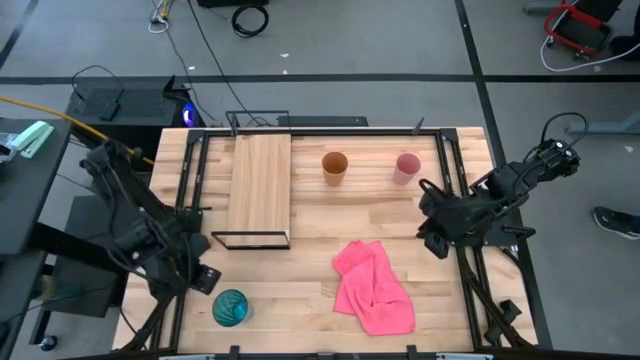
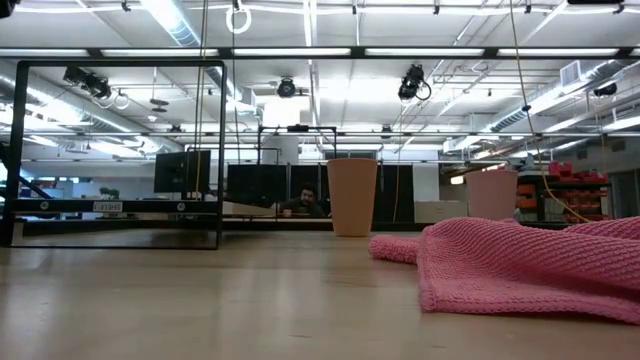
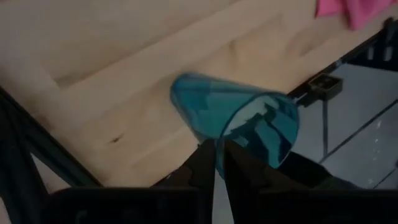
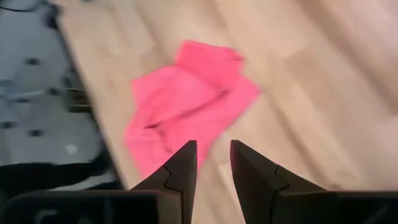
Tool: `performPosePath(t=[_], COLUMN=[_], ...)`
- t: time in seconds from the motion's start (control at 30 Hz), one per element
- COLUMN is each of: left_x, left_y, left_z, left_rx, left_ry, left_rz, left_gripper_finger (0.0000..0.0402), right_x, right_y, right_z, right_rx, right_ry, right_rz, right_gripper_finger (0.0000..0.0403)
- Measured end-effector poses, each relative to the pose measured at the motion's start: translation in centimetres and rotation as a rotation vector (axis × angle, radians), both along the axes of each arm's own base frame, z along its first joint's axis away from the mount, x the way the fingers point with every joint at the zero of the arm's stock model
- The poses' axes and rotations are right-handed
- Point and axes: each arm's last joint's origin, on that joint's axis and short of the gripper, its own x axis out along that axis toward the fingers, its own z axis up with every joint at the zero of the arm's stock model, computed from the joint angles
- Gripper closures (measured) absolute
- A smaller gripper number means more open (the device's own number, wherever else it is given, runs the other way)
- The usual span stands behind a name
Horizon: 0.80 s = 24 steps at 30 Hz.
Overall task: Stack small to large cups/mugs on shelf
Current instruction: Put the blue cup on the shelf
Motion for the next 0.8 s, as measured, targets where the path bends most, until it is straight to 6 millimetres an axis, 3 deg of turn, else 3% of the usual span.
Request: performPosePath(t=[0.33, 0.8], left_x=[1.7, 2.9], left_y=[-2.3, -2.9], left_z=[-1.2, -3.0], left_rx=[-0.041, 0.060], left_ry=[0.009, 0.086], left_rz=[-0.011, -0.023], left_gripper_finger=[0.0323, 0.0299], right_x=[-0.1, 0.0], right_y=[-0.4, -0.4], right_z=[0.0, 0.0], right_rx=[-0.101, -0.107], right_ry=[-0.023, -0.034], right_rz=[-0.013, -0.023], right_gripper_finger=[0.0298, 0.0298])
